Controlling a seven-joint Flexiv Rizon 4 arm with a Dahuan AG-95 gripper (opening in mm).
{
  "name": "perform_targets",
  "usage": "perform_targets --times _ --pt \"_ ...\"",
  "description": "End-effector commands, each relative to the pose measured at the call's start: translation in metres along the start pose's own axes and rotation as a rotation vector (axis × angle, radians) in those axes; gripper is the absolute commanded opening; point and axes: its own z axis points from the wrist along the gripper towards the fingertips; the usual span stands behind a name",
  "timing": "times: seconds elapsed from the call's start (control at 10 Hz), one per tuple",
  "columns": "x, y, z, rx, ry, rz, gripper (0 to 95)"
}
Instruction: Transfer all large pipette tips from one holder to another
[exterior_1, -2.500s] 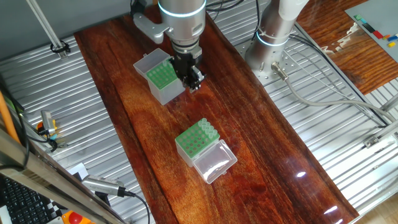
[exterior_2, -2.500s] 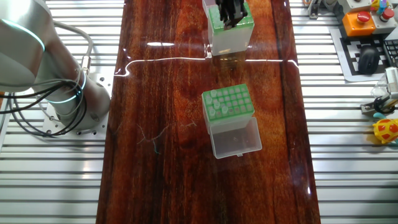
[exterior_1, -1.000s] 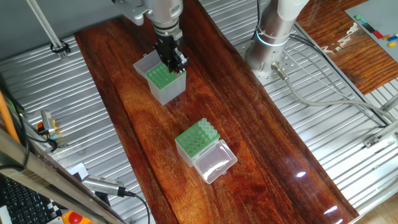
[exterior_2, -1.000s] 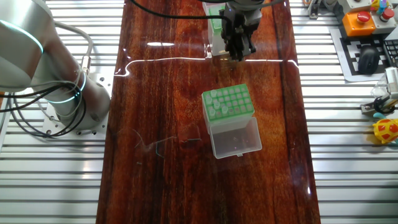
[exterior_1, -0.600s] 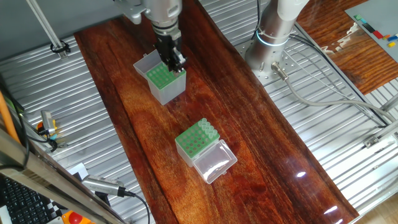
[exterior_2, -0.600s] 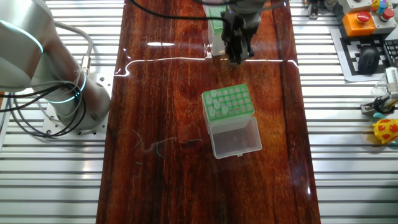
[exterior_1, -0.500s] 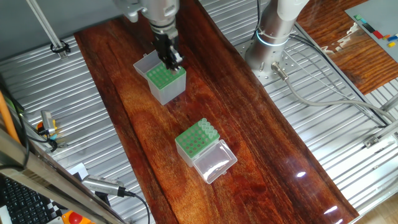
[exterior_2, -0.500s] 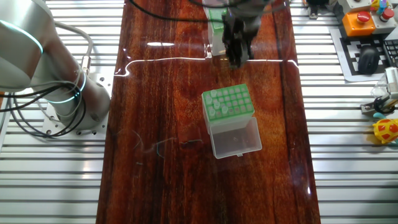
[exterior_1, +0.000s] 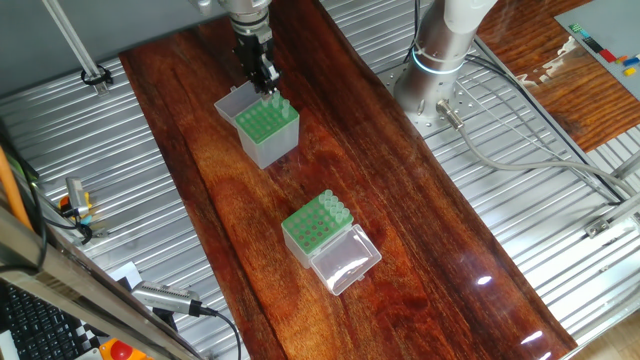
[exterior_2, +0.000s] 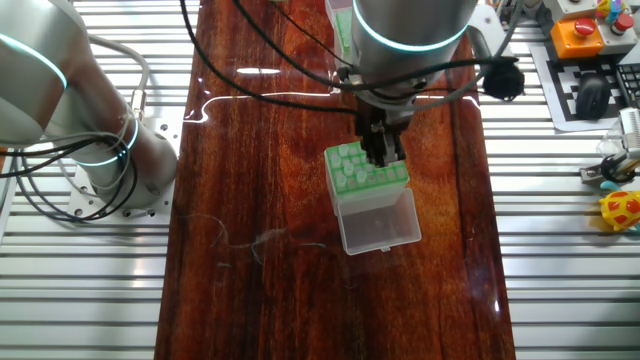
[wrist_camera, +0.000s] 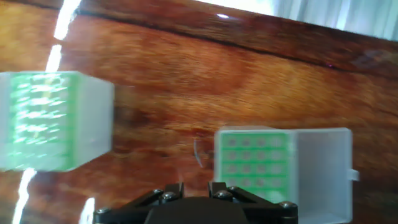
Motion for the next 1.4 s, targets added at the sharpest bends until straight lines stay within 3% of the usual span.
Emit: perform_targets --times 0.1,0.3,0.5,1.1,1.4 --pt "0.0 0.0 -0.001 0.017 0.005 0.142 19.0" --pt "0.0 0.0 -0.001 0.021 0.004 0.144 19.0" --pt "0.004 -0.02 0.013 0.017 0.005 0.122 19.0" --pt "0.006 -0.022 0.033 0.017 0.009 0.174 19.0" --pt "0.005 -0.022 0.037 0.014 0.008 0.18 19.0"
